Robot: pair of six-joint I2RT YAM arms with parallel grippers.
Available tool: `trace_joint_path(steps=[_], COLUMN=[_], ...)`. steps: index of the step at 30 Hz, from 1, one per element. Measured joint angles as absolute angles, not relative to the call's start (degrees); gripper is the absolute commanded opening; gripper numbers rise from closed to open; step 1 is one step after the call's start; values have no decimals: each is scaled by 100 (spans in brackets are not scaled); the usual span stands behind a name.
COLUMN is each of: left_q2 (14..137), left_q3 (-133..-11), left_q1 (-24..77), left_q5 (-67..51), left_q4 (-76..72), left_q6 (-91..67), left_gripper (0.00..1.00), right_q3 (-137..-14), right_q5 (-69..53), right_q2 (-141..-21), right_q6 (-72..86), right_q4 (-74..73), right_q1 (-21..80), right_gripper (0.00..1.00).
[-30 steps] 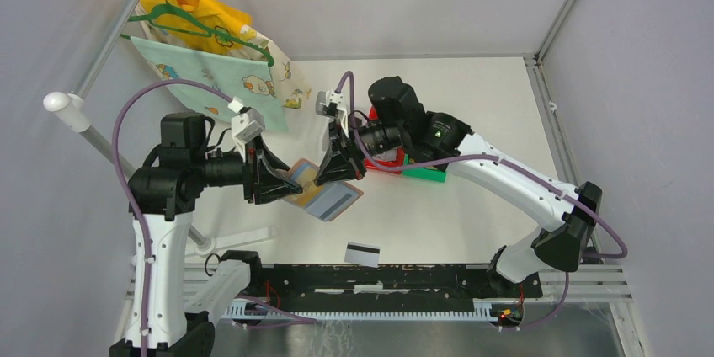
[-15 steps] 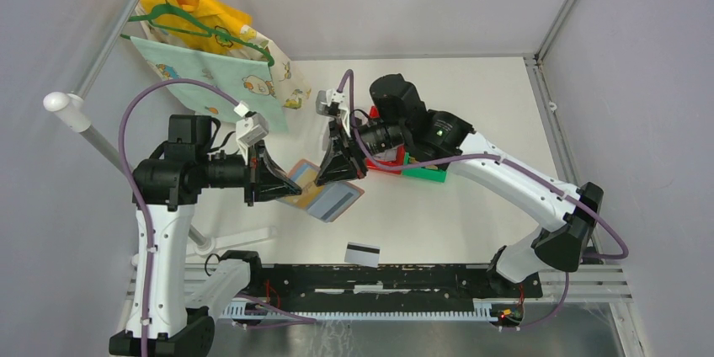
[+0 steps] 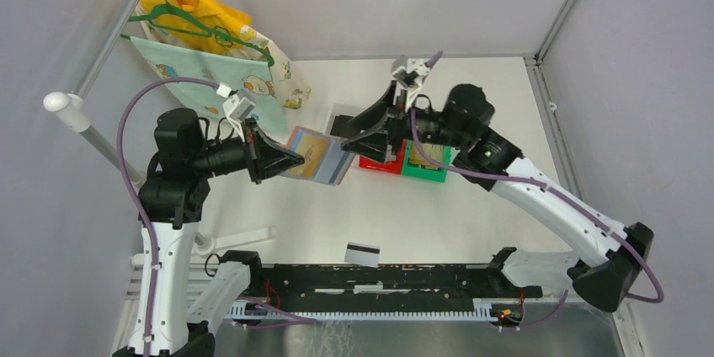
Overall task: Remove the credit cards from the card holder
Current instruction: Remove the credit card from the card holder.
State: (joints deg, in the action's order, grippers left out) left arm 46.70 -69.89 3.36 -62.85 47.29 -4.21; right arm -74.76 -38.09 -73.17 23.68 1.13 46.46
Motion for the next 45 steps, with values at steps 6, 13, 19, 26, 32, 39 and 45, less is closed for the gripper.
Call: trace_joint_path(steps=[6,13,19,26,32,39,45], left_q2=[4694,4716,4674,4611,4578,4473,4397], left_q3=[-6989,-6989,-6967,-6862,-6838,-6751,-6746], left_q1=[336,336,336,336,329,329,331], left_q5=[-6010,-6154,-6292,-6471,-6512,-6643,-6657], left_q4=[3811,3389,3127,2899,2783,2633,2561], left_q6=[-1400,-1863,-2202,-2565,-2770,-2812,-2847], left_gripper=[2,2,2,2,2,2,2], right_q3=[-6053,-5465,-5448,-5450,-5461,-5472,-5404], right_q5=[-3732,-3887,-3861,-3824,-3774,-3715,-3599], right_q2=[-6608,-7210,-7500,-7717,-7824,-8117,-8383], right_q6=[3894,5085,5437,5579,5693,6375,6862], right_q4=[2362,3922,4401,4757,4987,5988,6595], right_q1=[4473,4729,4915,5050,5078,5113,5129], right_gripper=[68,61,60,58,51,29,0])
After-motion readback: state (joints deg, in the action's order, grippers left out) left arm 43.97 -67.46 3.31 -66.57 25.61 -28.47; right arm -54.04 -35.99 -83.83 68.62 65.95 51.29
